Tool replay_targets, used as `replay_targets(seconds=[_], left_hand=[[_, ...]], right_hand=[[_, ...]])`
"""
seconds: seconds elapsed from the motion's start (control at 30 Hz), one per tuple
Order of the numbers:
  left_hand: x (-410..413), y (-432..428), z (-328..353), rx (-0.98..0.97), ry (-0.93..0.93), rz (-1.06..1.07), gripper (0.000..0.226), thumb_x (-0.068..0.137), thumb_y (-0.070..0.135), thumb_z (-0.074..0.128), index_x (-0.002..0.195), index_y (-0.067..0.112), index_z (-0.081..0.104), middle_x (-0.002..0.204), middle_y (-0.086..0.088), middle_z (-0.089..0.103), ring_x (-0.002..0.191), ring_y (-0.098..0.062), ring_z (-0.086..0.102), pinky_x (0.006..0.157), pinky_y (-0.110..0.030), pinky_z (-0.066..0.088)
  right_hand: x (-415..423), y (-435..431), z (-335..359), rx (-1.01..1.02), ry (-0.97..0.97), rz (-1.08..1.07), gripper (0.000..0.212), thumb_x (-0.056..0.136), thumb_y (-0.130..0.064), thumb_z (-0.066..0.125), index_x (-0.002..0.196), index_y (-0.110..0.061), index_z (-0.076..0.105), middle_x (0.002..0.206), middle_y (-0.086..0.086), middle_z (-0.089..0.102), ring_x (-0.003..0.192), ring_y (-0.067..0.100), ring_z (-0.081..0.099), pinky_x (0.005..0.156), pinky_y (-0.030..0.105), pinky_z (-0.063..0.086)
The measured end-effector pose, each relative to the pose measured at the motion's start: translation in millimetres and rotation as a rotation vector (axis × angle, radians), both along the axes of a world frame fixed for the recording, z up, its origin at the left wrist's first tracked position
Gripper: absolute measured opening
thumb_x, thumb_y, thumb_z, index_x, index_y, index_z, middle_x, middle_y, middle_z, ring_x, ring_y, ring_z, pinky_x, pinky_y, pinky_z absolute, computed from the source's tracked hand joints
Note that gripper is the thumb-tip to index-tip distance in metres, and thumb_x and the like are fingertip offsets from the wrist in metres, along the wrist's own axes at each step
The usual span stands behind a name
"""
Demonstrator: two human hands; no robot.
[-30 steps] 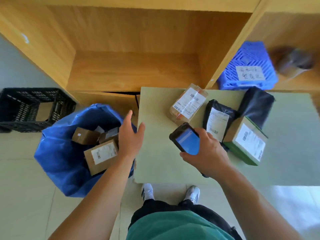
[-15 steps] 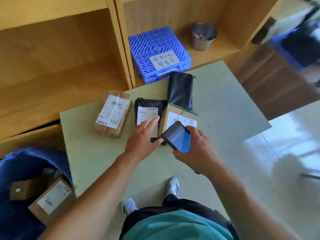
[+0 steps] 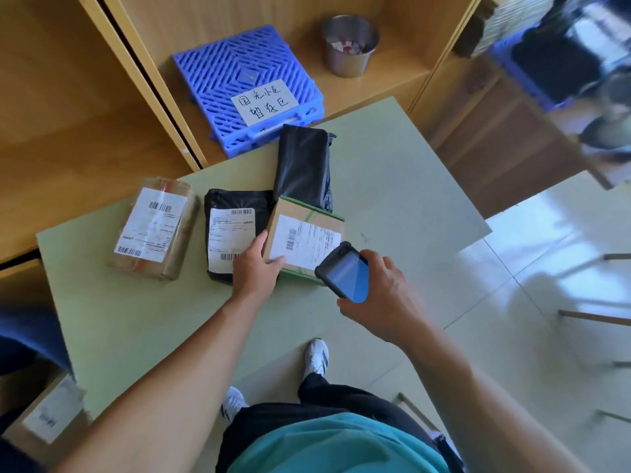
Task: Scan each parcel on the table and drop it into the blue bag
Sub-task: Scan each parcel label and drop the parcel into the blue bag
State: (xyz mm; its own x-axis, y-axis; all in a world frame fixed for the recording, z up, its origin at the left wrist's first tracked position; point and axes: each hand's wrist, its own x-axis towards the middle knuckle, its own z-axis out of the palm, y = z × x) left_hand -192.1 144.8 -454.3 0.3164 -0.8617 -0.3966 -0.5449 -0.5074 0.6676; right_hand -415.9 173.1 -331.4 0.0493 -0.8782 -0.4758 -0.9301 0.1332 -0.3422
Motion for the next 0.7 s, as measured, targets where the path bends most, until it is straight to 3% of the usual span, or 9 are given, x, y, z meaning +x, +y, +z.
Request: replay_targets(seconds=[0.17,0.37,0.5,0.63,0.7], left_hand=[[6,-1,19,0.027,0.066,0.004,0.063,0.086,0.020,0.078,0.146,0.022,0.058,0.126,0.001,0.073,0.101,-0.011,0.058,0.090,-0.018,0.041],[37,6,51,-0.115,0.042,0.036,0.060,0.085,0.018,0.079,0.142,0.021,0.062,0.126,0.003,0.073,0.099,-0.007,0.062,0.090,-0.017,0.048],[76,21,72,-0.169,0.021,0.063,0.061,0.086,0.018,0.079,0.144,0.022,0.060,0.122,0.003,0.073,0.093,-0.006,0.061,0.069,0.005,0.037],[121,44,89,-0.215,0.005,0.135,0.063,0.084,0.020,0.082,0.144,0.020,0.061,0.133,0.002,0.070,0.109,-0.006,0.060,0.092,-0.011,0.040],[149,61,96,-0.232,0.011,0.177,0.062,0.083,0.016,0.083,0.142,0.017,0.062,0.137,0.002,0.067,0.120,-0.010,0.061,0.094,-0.006,0.035]], right_hand=[[4,-6,9,0.018,0.114,0.077,0.077,0.070,-0.052,0.069,0.136,-0.032,0.036,0.110,-0.005,0.049,0.097,0.024,0.056,0.081,0.041,0.050],[30,-13,19,-0.008,0.166,0.098,0.073,0.069,-0.050,0.068,0.132,-0.030,0.038,0.110,-0.004,0.051,0.096,0.024,0.057,0.080,0.039,0.048],[66,-10,27,-0.049,0.146,0.134,0.073,0.069,-0.051,0.070,0.132,-0.031,0.039,0.108,-0.005,0.050,0.092,0.024,0.056,0.079,0.039,0.050],[110,-2,34,-0.080,0.138,0.197,0.071,0.069,-0.051,0.070,0.130,-0.031,0.038,0.106,-0.005,0.049,0.090,0.024,0.056,0.078,0.039,0.051],[138,6,37,-0.096,0.139,0.249,0.072,0.068,-0.051,0.070,0.130,-0.032,0.039,0.105,-0.005,0.049,0.089,0.024,0.056,0.076,0.039,0.051]])
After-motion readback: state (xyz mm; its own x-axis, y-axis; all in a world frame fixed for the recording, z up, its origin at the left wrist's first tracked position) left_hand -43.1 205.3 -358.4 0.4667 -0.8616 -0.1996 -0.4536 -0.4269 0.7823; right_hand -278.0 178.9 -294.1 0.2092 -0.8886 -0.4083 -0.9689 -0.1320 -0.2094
